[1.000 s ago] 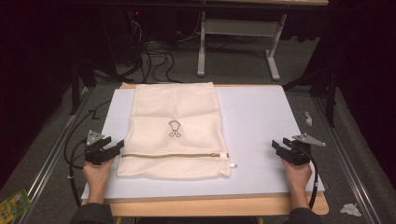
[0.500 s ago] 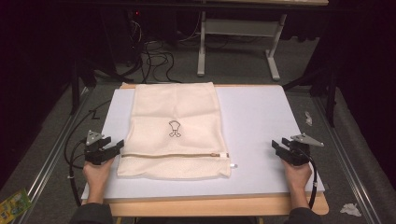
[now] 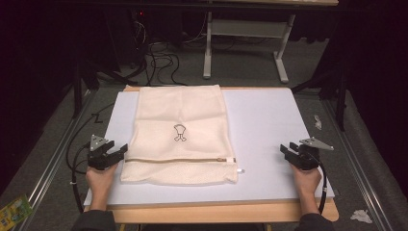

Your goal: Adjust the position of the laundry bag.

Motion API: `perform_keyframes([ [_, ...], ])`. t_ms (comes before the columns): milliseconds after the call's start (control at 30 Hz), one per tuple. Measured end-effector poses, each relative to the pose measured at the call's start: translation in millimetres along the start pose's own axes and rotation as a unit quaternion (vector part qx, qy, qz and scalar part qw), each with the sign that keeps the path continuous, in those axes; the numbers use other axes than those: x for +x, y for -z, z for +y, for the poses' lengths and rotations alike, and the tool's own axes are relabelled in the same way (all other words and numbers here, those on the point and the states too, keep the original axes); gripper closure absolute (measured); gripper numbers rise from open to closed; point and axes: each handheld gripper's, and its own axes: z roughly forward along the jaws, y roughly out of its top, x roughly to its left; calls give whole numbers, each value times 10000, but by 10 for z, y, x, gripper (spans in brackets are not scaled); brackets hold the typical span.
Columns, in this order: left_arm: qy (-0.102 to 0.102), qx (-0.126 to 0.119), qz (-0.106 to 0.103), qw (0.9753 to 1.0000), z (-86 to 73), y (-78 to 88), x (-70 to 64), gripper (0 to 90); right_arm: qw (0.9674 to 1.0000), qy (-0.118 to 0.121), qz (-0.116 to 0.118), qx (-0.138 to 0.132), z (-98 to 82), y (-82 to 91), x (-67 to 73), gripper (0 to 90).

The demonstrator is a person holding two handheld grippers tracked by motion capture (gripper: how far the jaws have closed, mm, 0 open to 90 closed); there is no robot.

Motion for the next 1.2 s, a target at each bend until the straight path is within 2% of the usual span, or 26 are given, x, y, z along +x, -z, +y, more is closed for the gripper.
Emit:
perform_keyframes([
  [33,-52,38,29,10000,4,-11,-10,400,10000,-20,-4,28,4,-3,0,552],
  [167,84,120,-102,9998,19,-25,31,402,9998,-190,74,12,15,-3,-46,550],
  [233,49,127,-93,9999,22,-25,24,407,9997,-244,83,-31,20,3,-49,549],
  [400,34,154,-173,9997,56,-26,-19,425,9996,-237,154,19,57,-4,-27,556],
  [433,18,141,-183,9997,68,-23,-36,426,9993,-270,261,5,84,-1,2,560],
  [533,-15,156,-298,9994,118,-20,-96,418,9990,-232,375,17,122,8,44,567],
  [800,-32,349,-450,9984,162,-18,-150,390,9978,-205,604,194,150,1,135,590],
  [1000,136,519,-523,9972,172,-43,-168,350,9961,-191,816,269,174,-10,234,595],
  [1200,122,653,-580,9961,184,-69,-202,334,9941,-130,998,395,186,-34,343,597],
])
